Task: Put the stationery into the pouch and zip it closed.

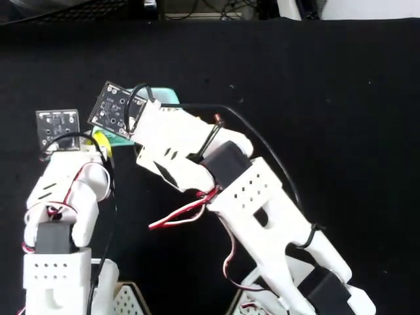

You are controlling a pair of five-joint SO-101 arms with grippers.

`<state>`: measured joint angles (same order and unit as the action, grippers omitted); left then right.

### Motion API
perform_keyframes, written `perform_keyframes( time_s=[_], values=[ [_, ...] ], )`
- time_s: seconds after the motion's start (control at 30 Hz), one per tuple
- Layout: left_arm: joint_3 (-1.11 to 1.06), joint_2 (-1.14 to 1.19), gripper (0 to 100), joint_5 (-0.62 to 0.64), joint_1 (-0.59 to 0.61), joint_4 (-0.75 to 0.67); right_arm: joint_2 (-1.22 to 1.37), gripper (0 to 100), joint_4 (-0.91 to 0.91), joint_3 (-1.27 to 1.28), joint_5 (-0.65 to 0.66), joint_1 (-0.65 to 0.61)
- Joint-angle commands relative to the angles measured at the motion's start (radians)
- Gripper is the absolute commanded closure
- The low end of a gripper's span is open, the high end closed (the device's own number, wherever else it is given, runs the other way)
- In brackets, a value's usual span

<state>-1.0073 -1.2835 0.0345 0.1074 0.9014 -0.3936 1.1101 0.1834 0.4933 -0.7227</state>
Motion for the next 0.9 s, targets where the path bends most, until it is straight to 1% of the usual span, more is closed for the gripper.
perform_keyframes(
  time_s=[0.0,0.1,0.2,0.43,0.63,0.7,0.8,0.87],
  values=[
    [0.199,0.006,97,-0.009,0.008,0.091,-0.044,98.7,-0.029,-0.039,0.005,0.008],
    [0.332,0.023,97,-0.009,0.010,0.167,-0.044,98.7,-0.017,-0.101,0.003,0.057],
    [0.479,0.112,97,-0.011,0.013,0.272,-0.044,98.7,0.034,-0.180,0.003,0.107],
    [0.911,0.516,97,-0.012,0.013,0.566,-0.042,98.7,0.158,-0.360,0.005,0.124],
    [1.291,0.836,97,-0.012,0.015,0.850,-0.038,98.7,0.233,-0.389,0.006,0.180],
    [1.333,0.907,97,-0.012,0.019,0.859,-0.041,98.7,0.255,-0.387,0.006,0.195],
    [1.337,0.937,96,-0.012,0.048,0.859,-0.045,98.7,0.285,-0.394,0.006,0.198],
    [1.336,0.941,93,-0.012,0.053,0.859,-0.045,98.7,0.302,-0.392,0.006,0.199]
  ],
)
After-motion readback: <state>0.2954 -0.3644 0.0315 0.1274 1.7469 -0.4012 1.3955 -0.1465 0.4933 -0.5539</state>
